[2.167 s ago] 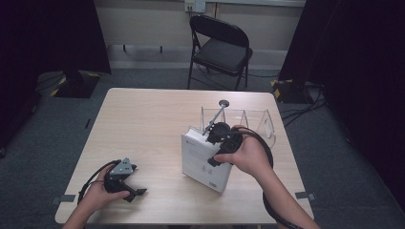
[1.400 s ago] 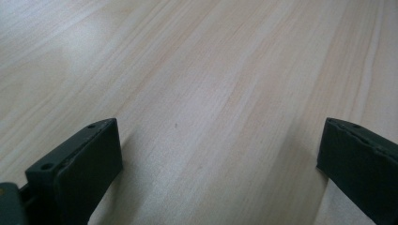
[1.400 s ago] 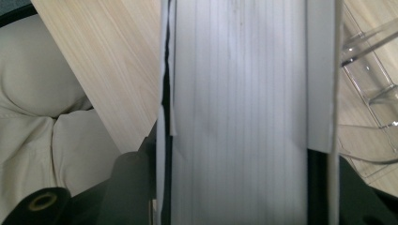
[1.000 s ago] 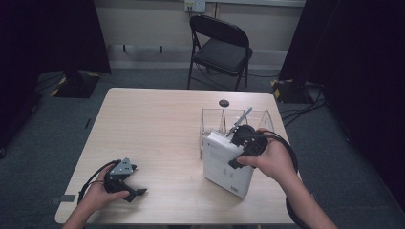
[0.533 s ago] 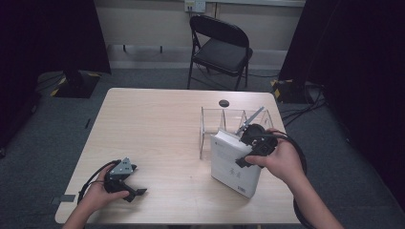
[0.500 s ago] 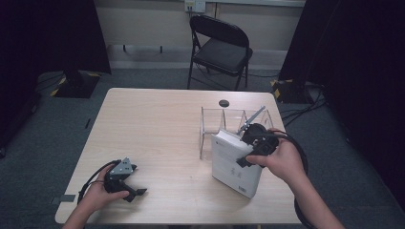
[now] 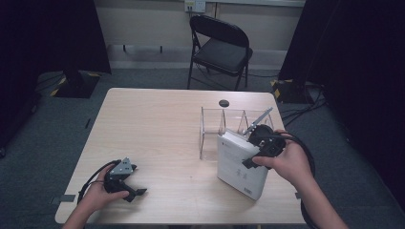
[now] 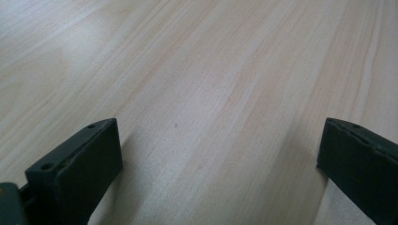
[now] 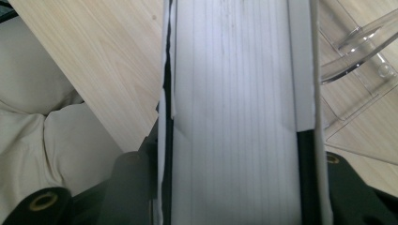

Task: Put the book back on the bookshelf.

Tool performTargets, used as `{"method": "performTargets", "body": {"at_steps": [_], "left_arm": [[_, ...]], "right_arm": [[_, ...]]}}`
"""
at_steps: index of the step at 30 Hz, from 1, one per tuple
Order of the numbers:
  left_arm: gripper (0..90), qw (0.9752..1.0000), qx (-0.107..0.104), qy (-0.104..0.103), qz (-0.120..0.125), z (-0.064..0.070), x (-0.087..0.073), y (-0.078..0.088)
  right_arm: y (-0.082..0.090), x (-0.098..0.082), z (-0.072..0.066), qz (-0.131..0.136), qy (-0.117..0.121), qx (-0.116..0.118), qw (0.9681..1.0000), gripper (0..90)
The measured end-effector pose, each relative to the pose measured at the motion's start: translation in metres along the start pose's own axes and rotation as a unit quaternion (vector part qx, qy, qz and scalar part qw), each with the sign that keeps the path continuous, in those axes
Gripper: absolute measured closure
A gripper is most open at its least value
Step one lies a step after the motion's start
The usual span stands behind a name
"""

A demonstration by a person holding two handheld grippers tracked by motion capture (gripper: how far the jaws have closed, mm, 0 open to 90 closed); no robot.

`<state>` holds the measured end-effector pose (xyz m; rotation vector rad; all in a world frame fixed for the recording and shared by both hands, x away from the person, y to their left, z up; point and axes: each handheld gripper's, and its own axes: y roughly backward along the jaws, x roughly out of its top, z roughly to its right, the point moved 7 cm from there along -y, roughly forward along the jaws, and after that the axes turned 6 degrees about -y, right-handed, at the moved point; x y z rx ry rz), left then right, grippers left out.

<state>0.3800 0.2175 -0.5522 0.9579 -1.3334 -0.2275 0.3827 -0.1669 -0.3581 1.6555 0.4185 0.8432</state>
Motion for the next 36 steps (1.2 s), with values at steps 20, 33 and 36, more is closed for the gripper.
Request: {"method": "performTargets", "body": {"at_steps": [20,33,36], "left_arm": [[0.0,1.0000,0.000,-0.001,-0.001,0.000,0.000,0.000],[0.0,1.0000,-0.001,-0.001,0.000,0.000,0.000,0.000],[0.0,1.0000,-0.001,0.000,0.001,0.000,0.000,0.000]], "right_arm": [[0.010,-0.019,0.017,0.015,-0.042,-0.012,0.9989,52.5],[0.015,-0.031,0.027,0.019,-0.056,-0.021,0.9980,52.5],[0.013,-0.033,0.028,0.018,-0.055,-0.021,0.9981,52.4]]}}
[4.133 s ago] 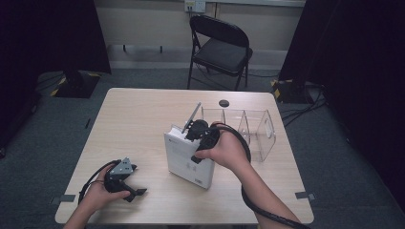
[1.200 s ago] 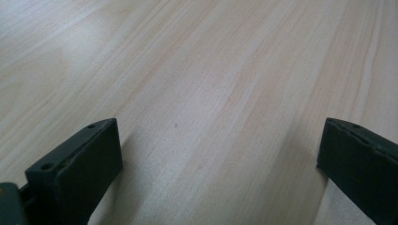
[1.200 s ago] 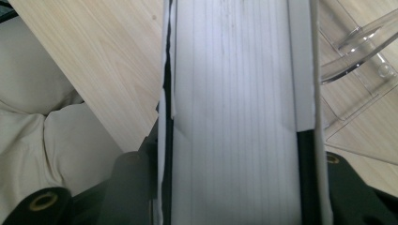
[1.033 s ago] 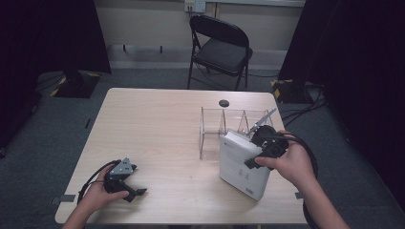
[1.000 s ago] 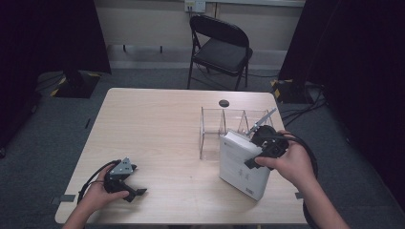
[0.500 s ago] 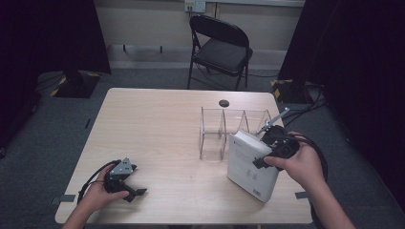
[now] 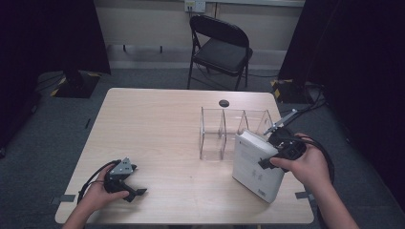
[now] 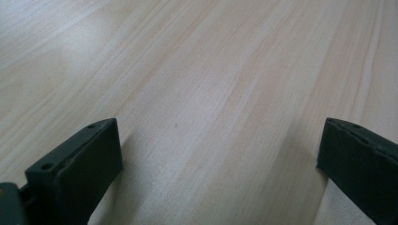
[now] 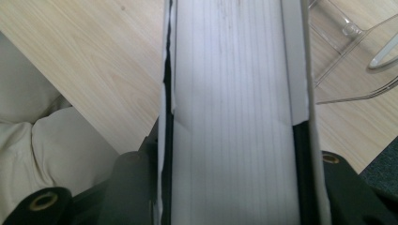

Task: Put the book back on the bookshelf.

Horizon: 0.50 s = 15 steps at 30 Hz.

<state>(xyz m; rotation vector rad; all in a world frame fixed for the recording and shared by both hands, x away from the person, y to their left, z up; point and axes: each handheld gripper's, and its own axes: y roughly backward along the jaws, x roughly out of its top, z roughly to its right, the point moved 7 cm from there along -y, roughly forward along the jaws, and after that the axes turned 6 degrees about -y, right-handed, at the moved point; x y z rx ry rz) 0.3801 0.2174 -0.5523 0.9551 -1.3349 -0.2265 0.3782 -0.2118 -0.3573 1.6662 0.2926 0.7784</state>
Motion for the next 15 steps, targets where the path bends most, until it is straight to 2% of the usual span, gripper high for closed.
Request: {"method": "performTargets", "body": {"at_steps": [7,10,11,15], "left_arm": [[0.0,1.0000,0.000,0.000,0.000,0.000,0.000,0.000],[0.0,1.0000,0.000,0.000,0.000,0.000,0.000,0.000],[0.0,1.0000,0.000,0.000,0.000,0.000,0.000,0.000],[0.0,1.0000,0.000,0.000,0.000,0.000,0.000,0.000]], "right_arm": [[-0.004,-0.006,0.002,0.005,0.000,0.000,1.0000,52.3],[-0.004,-0.008,0.003,0.007,0.008,-0.002,0.9999,52.0],[-0.005,-0.012,0.002,0.001,0.020,-0.006,0.9998,51.8],[-0.006,-0.018,0.003,0.001,0.020,-0.008,0.9998,51.4]]}}
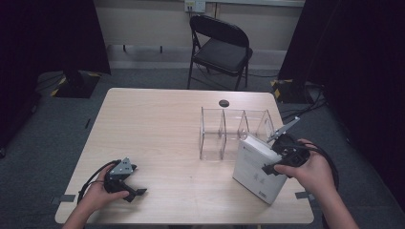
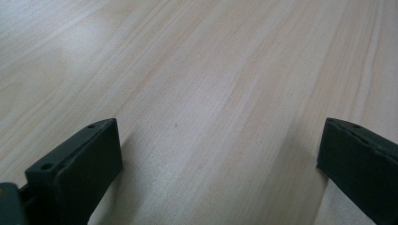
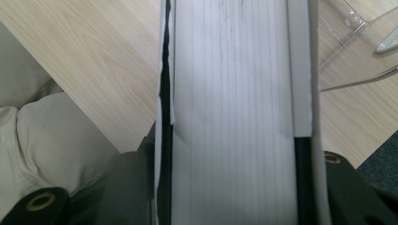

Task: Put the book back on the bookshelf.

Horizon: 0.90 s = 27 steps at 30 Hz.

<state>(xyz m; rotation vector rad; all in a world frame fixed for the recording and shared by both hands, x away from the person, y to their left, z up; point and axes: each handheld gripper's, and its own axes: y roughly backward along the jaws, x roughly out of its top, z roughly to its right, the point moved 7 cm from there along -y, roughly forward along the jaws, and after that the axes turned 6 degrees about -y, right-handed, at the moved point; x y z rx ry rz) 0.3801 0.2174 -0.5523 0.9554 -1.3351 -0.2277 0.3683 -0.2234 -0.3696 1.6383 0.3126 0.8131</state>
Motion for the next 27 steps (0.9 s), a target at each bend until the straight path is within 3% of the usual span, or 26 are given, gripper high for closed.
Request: {"method": "performTargets", "body": {"at_steps": [11,16,27], "left_arm": [[0.0,1.0000,0.000,0.000,-0.001,0.000,0.000,0.000],[0.0,1.0000,0.000,0.000,0.000,0.000,0.000,0.000],[0.0,1.0000,0.000,0.000,0.000,0.000,0.000,0.000]], "right_arm": [[-0.007,-0.001,-0.002,-0.015,0.019,-0.005,0.9997,49.7],[-0.013,0.001,-0.003,-0.030,0.003,-0.014,0.9994,50.1],[-0.022,0.002,-0.001,-0.029,0.028,-0.024,0.9989,46.3]]}}
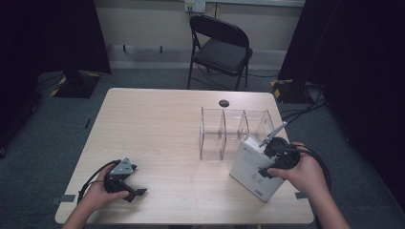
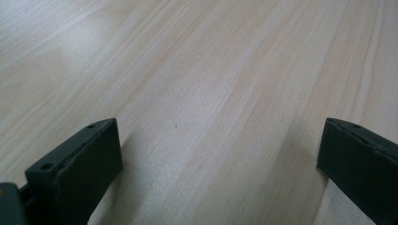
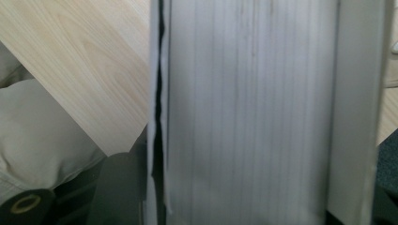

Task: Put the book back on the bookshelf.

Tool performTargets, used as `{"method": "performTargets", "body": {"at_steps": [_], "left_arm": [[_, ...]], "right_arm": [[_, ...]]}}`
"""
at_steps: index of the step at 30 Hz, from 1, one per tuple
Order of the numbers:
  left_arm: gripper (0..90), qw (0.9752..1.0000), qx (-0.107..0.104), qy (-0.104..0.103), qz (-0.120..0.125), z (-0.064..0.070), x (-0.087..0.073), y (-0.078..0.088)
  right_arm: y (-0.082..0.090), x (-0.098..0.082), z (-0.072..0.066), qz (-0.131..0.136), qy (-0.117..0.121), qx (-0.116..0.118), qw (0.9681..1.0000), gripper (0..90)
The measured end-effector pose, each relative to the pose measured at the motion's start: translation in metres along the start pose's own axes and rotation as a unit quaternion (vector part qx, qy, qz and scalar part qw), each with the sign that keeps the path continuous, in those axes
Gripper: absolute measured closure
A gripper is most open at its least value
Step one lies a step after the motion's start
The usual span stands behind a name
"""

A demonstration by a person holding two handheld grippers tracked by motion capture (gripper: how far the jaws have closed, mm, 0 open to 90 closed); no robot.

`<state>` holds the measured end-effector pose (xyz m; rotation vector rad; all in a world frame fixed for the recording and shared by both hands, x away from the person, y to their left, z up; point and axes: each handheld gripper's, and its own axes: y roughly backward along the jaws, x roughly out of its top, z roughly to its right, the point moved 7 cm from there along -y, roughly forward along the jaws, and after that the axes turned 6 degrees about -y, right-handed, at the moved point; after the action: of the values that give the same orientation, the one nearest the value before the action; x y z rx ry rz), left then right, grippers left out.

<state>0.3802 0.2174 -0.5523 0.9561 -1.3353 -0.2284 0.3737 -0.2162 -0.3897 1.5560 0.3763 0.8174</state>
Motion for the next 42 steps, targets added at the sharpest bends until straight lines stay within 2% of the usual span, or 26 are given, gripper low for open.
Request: {"method": "performTargets", "body": {"at_steps": [8,12,17,19,26,27,29,35,37,42], "left_arm": [[0.0,1.0000,-0.001,0.001,0.000,0.000,0.000,0.000],[0.0,1.0000,0.000,0.000,0.000,0.000,0.000,0.000],[0.0,1.0000,-0.001,0.001,0.000,0.000,0.000,0.000],[0.0,1.0000,-0.001,0.001,0.000,0.000,0.000,0.000],[0.0,1.0000,-0.001,0.001,0.000,0.000,0.000,0.000],[0.0,1.0000,-0.001,0.002,0.001,0.000,0.000,0.000],[0.0,1.0000,-0.001,0.001,0.000,0.000,0.000,0.000],[0.0,1.0000,-0.002,0.000,0.000,0.000,0.000,0.000],[0.0,1.0000,-0.002,0.000,0.000,0.000,0.000,0.000],[0.0,1.0000,-0.002,0.000,0.000,0.000,0.000,0.000]], "right_arm": [[-0.003,0.001,0.001,0.009,0.009,-0.007,0.9999,43.8],[-0.003,0.001,-0.001,0.002,0.011,-0.007,0.9999,45.0],[-0.001,0.002,-0.002,0.005,-0.015,0.005,0.9999,49.5],[0.000,0.002,-0.002,0.011,-0.014,0.011,0.9998,50.9],[0.004,0.000,-0.001,0.024,-0.045,0.005,0.9987,52.1],[0.004,0.000,0.000,0.025,-0.043,0.008,0.9987,52.2],[0.007,-0.003,0.003,0.022,-0.058,0.019,0.9979,52.3],[0.010,-0.006,0.006,0.024,-0.064,0.022,0.9974,52.5],[0.015,-0.008,0.010,0.028,-0.077,0.025,0.9963,52.4],[0.021,-0.009,0.015,0.032,-0.085,0.022,0.9956,52.4]]}}
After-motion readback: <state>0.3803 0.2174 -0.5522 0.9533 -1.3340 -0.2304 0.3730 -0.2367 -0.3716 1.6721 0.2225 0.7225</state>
